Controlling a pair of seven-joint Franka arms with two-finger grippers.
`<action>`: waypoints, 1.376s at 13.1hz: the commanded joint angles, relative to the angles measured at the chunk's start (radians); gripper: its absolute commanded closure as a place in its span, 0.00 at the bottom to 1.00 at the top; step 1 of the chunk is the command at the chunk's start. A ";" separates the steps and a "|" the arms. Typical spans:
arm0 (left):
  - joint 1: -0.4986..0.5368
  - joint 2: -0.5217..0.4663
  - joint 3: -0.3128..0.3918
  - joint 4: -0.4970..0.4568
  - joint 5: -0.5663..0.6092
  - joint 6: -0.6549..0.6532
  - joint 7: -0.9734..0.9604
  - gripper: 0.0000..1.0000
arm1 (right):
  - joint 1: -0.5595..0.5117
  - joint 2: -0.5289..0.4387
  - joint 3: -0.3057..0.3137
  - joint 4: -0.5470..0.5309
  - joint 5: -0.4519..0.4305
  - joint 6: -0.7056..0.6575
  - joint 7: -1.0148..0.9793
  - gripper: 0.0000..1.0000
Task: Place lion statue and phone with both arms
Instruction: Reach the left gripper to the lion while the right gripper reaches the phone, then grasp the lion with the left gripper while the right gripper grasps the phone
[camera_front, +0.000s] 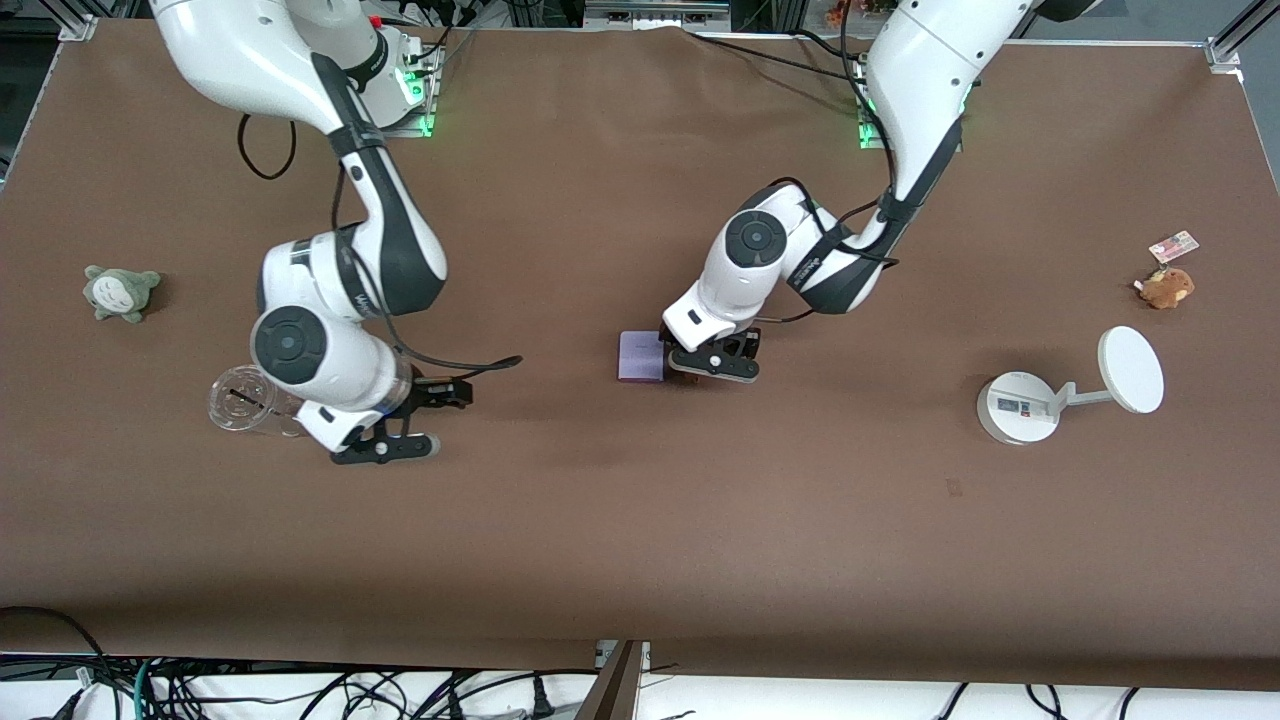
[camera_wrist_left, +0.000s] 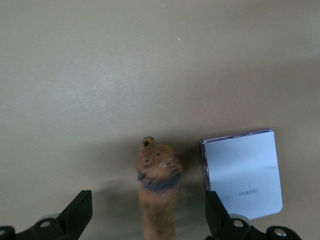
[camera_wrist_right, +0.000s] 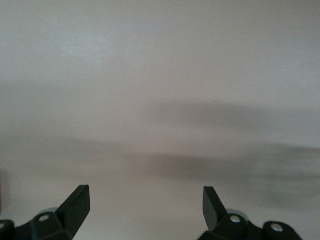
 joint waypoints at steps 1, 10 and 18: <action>-0.013 0.037 0.009 0.019 0.069 0.051 -0.035 0.00 | 0.027 0.032 -0.006 0.018 0.017 0.034 0.016 0.00; 0.071 -0.037 0.003 0.016 0.132 -0.030 -0.027 0.94 | 0.182 0.113 -0.008 0.018 0.017 0.175 0.261 0.00; 0.367 -0.141 0.001 0.016 0.132 -0.309 0.325 0.92 | 0.381 0.174 -0.009 0.021 0.006 0.333 0.475 0.00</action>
